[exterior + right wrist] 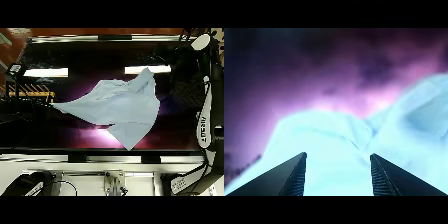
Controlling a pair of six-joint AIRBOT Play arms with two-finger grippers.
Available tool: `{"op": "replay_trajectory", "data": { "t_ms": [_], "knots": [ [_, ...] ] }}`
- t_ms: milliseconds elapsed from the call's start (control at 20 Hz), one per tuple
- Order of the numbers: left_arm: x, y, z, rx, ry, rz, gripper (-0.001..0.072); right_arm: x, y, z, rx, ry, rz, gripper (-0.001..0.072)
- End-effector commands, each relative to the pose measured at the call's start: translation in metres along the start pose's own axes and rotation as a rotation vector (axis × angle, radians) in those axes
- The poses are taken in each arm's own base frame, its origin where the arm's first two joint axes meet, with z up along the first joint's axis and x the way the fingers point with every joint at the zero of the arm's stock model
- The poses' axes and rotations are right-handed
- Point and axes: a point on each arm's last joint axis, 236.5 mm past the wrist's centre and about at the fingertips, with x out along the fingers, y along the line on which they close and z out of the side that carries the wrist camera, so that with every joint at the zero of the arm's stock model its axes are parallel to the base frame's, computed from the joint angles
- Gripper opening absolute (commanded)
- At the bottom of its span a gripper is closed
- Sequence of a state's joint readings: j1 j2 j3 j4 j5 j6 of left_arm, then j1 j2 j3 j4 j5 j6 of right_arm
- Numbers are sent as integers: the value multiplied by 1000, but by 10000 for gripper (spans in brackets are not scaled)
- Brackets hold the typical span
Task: Fold the shirts.
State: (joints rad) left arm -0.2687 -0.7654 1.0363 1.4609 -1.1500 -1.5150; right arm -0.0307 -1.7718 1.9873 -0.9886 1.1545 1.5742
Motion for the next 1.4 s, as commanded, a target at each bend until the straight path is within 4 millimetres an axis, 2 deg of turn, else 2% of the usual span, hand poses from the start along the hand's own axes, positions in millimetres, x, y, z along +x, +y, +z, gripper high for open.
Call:
{"op": "replay_trajectory", "data": {
  "t_ms": [0,100,150,200,250,350,450,600,750,850,950,1100,1150,1200,1250,1350],
  "knots": [
    [4,0,1,-3,-9,-1,31,-33,-45,-45,7,224,-67,522],
    [4,0,1,-1,-9,-1,31,-85,-101,-86,73,418,-202,522],
    [4,0,1,-1,-9,-1,31,-108,-120,-111,124,528,-224,522],
    [4,0,0,-1,-9,-1,31,-123,-132,-129,184,591,-228,522],
    [4,0,0,-1,-9,-1,30,-129,-144,-141,243,594,-232,522],
    [4,0,0,-1,-6,-1,31,-125,-159,-176,328,598,-238,524],
    [4,0,-2,-1,2,-2,31,-108,-164,-231,386,638,-220,630],
    [4,0,-2,-1,2,-2,31,-69,-158,-302,463,668,-171,629],
    [4,0,-2,0,2,-2,31,-43,-132,-342,479,713,-101,628],
    [4,0,-2,-1,2,-2,31,-28,-129,-348,442,698,-128,627],
    [4,0,-2,0,2,-2,31,-10,-119,-340,427,642,-126,601],
    [4,0,-2,-1,2,-2,31,12,-120,-326,404,542,-172,597],
    [4,0,-2,0,2,-2,31,17,-121,-319,398,505,-176,458],
    [4,0,-2,0,2,-2,31,22,-119,-311,419,466,-163,211],
    [4,0,-2,0,2,-2,31,25,-113,-302,437,437,-138,79],
    [3,1,1,24,-10,2,31,20,-95,-273,330,386,-70,67]
  ]
}}
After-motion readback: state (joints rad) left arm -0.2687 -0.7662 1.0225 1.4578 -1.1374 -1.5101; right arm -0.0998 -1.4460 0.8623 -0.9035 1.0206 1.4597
